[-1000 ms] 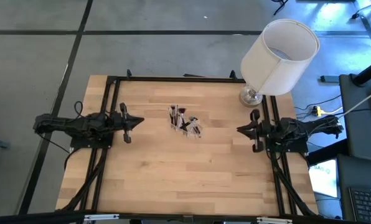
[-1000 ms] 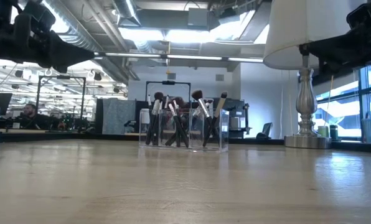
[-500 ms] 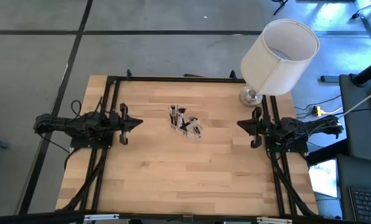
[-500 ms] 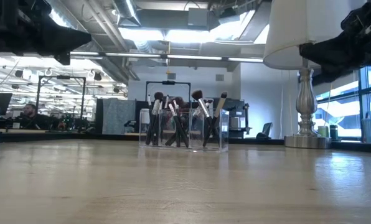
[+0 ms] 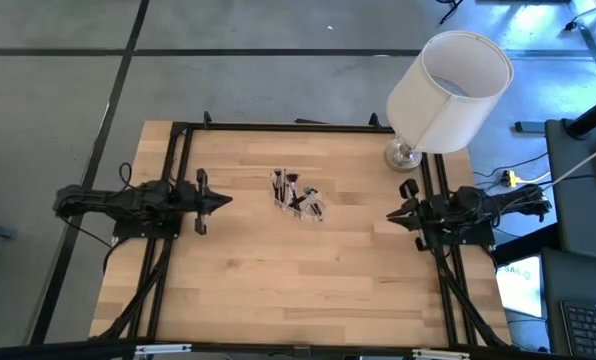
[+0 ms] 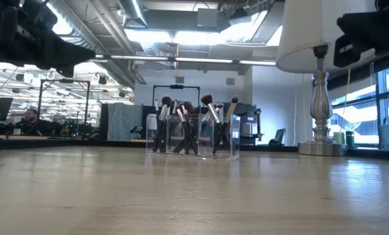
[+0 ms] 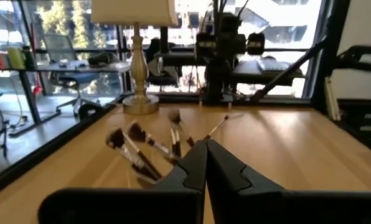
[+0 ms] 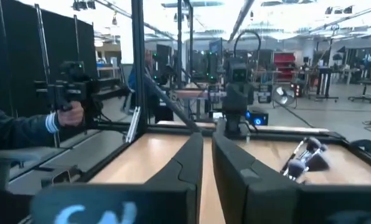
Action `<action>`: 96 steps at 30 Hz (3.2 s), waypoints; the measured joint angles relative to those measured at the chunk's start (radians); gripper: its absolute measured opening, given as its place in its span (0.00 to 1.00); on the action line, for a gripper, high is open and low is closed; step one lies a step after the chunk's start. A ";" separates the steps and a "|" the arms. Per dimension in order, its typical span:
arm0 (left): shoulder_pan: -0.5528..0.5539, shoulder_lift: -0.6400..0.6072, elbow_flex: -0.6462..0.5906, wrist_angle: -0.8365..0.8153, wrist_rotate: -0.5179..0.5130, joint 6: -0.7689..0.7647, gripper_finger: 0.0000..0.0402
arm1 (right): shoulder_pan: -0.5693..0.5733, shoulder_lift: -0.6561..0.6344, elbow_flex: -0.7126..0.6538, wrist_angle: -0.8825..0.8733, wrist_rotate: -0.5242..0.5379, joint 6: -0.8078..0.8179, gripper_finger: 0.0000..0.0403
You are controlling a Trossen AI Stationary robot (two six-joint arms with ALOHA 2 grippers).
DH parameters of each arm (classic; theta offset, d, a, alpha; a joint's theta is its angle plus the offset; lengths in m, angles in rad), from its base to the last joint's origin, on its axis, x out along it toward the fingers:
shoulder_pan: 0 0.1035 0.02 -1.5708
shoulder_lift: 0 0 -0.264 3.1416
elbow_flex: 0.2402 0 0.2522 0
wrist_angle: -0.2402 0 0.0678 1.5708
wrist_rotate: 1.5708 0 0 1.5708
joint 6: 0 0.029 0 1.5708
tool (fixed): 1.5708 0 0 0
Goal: Put items in baskets/containers
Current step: Return to Home Position
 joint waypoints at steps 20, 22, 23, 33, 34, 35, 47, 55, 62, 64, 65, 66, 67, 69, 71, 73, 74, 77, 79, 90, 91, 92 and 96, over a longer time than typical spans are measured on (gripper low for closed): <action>0.000 0.041 0.000 -0.004 0.015 0.018 0.01 | 0.000 0.006 0.000 -0.137 0.381 0.237 0.09; 0.000 0.041 0.000 -0.004 0.015 0.018 0.01 | 0.000 0.006 0.000 -0.137 0.381 0.246 0.09; 0.000 0.041 0.000 -0.004 0.015 0.018 0.01 | 0.000 0.006 0.000 -0.137 0.381 0.245 0.09; 0.000 0.041 0.000 -0.004 0.015 0.018 0.01 | 0.000 0.006 0.000 -0.137 0.381 0.245 0.09; 0.000 0.041 0.000 -0.004 0.015 0.018 0.01 | 0.000 0.006 0.000 -0.137 0.381 0.243 0.09; 0.000 0.041 0.000 -0.004 0.015 0.018 0.01 | 0.000 0.006 0.000 -0.137 0.381 0.242 0.09; 0.000 0.041 0.000 -0.004 0.015 0.018 0.01 | 0.000 0.006 0.000 -0.136 0.381 0.244 0.09; 0.000 0.041 0.000 -0.004 0.015 0.018 0.01 | 0.000 0.006 0.000 -0.136 0.381 0.242 0.09; 0.000 0.041 0.000 -0.004 0.015 0.018 0.01 | 0.000 0.006 0.000 -0.136 0.381 0.244 0.09; 0.000 0.041 0.000 -0.004 0.015 0.018 0.01 | 0.000 0.006 0.000 -0.136 0.381 0.244 0.09; 0.000 0.041 0.000 -0.004 0.015 0.018 0.01 | 0.000 0.006 0.000 -0.136 0.381 0.243 0.09; 0.000 0.041 0.000 -0.004 0.015 0.018 0.01 | 0.000 0.006 0.000 -0.136 0.381 0.243 0.09; 0.000 0.041 0.000 -0.004 0.015 0.018 0.01 | 0.000 0.006 0.000 -0.136 0.381 0.244 0.09; 0.000 0.041 0.000 -0.004 0.015 0.018 0.01 | 0.000 0.006 0.000 -0.136 0.381 0.244 0.09; 0.000 0.041 0.000 -0.004 0.015 0.018 0.01 | 0.000 0.006 0.000 -0.136 0.381 0.243 0.09; 0.000 0.041 0.000 -0.004 0.015 0.018 0.01 | 0.000 0.006 0.000 -0.136 0.381 0.245 0.09; 0.000 0.041 0.000 -0.004 0.015 0.018 0.01 | 0.000 0.006 0.000 -0.136 0.381 0.245 0.09; 0.000 0.041 0.000 -0.004 0.015 0.018 0.01 | 0.000 0.006 0.000 -0.136 0.381 0.243 0.09; 0.000 0.041 0.000 -0.004 0.015 0.018 0.01 | 0.000 0.006 0.000 -0.136 0.381 0.245 0.09; 0.000 0.041 0.000 -0.004 0.015 0.018 0.01 | 0.000 0.006 0.000 -0.136 0.381 0.244 0.09; 0.000 0.041 0.000 -0.004 0.015 0.018 0.01 | 0.000 0.006 0.000 -0.136 0.381 0.242 0.09; 0.000 0.041 0.000 -0.004 0.015 0.018 0.01 | 0.000 0.006 0.000 -0.136 0.381 0.243 0.09; 0.000 0.041 0.000 -0.004 0.015 0.018 0.01 | 0.000 0.006 0.000 -0.136 0.381 0.243 0.09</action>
